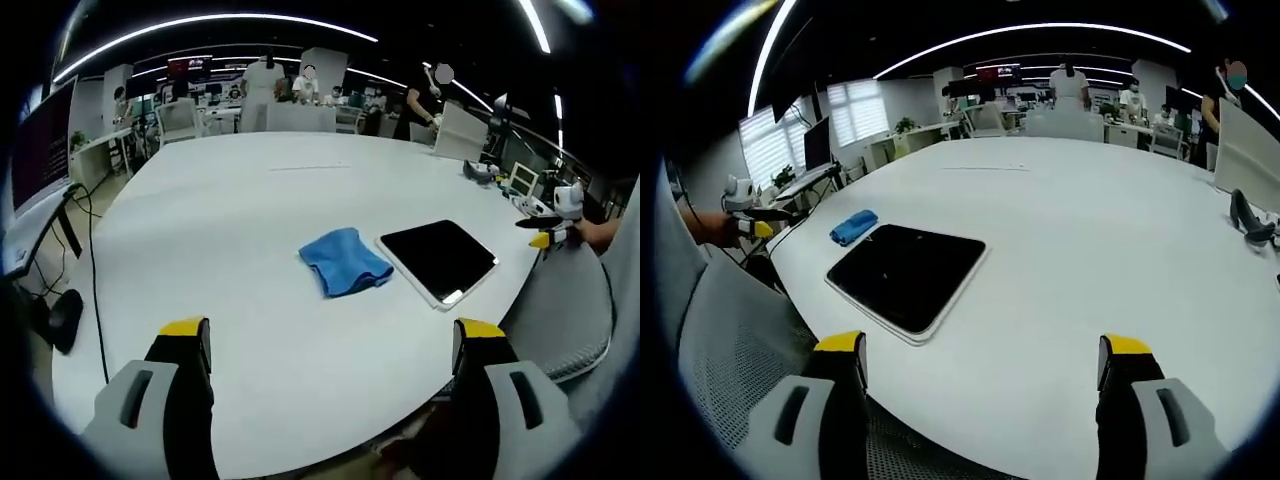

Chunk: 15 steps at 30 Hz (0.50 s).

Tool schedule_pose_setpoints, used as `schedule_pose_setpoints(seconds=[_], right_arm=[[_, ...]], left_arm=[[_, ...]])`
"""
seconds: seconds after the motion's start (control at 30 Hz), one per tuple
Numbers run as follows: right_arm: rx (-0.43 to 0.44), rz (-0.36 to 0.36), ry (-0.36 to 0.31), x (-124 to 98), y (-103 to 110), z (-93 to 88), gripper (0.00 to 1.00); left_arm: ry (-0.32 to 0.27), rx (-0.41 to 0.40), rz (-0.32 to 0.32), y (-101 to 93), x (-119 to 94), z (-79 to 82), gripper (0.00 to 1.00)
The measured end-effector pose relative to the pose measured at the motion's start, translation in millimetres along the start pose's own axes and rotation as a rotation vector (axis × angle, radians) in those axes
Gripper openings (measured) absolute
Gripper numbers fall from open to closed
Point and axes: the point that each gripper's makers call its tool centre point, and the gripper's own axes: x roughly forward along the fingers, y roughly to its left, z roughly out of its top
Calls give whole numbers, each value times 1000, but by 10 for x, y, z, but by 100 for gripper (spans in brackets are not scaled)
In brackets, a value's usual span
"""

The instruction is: Wipe the mirror surface with the cleaning cloth until all visible marks leave the cleaned area.

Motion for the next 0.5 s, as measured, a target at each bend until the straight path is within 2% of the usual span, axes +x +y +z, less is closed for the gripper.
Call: schedule_pose_setpoints(seconds=[0.1,0.17,0.23,0.27,0.37,0.4,0.43,0.5], right_arm=[[30,4,-3,5,3,3,94],[11,15,-2,6,27,11,95],[-5,16,7,6,54,3,93],[-1,17,2,5,51,12,94],[4,44,14,18,92,-12,95],[-1,54,14,25,108,-17,95],[-3,57,12,27,116,-14,95],[9,51,6,12,111,1,95]], left_arm=[[-9,-19,2,-20,23,109,99],[-35,-126,24,-24,67,242,99],[-37,-170,61,22,105,338,99],[-46,-178,57,12,122,394,99],[-30,-196,62,0,190,479,99],[3,-217,55,-24,238,460,99],[23,-215,41,-57,271,459,99],[58,-176,53,-86,338,502,99]])
